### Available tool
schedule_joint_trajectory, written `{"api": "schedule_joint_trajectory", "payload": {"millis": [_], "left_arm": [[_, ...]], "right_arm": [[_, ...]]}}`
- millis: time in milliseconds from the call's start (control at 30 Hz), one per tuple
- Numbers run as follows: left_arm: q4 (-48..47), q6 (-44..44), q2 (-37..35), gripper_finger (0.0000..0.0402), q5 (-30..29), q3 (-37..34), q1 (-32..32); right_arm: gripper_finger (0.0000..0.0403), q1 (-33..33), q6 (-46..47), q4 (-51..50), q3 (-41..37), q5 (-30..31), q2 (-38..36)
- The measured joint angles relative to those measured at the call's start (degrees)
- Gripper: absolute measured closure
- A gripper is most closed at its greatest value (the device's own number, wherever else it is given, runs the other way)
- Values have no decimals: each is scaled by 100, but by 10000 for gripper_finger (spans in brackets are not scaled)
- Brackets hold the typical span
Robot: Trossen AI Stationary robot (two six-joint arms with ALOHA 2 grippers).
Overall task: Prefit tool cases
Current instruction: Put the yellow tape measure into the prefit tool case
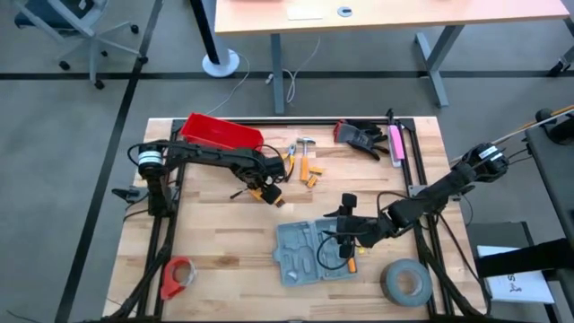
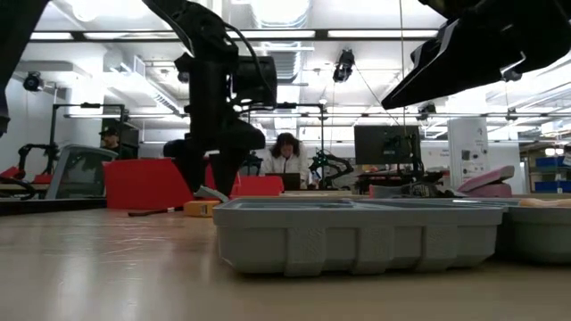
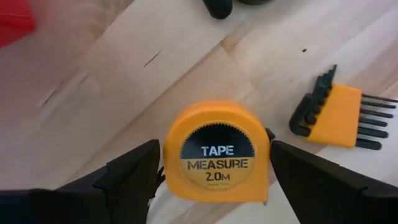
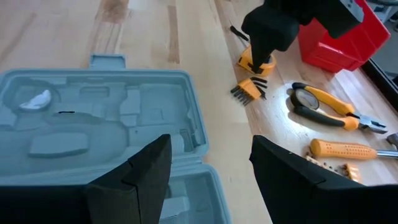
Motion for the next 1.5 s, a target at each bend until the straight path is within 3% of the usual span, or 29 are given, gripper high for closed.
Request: {"api": "schedule_joint_trajectory", "payload": {"millis": [467, 767, 1100, 1500], "left_arm": [[3, 291, 66, 88, 112, 0, 20], [13, 603, 66, 61, 195, -24, 18], [249, 301, 49, 36, 431, -449, 18], [304, 302, 64, 51, 455, -197, 14]], "right_arm": [[204, 0, 7, 1, 0, -3, 0], [204, 0, 59, 0, 0, -19, 0], [204, 0, 48, 2, 0, -40, 0], [204, 0, 21, -1, 0, -38, 0]]}}
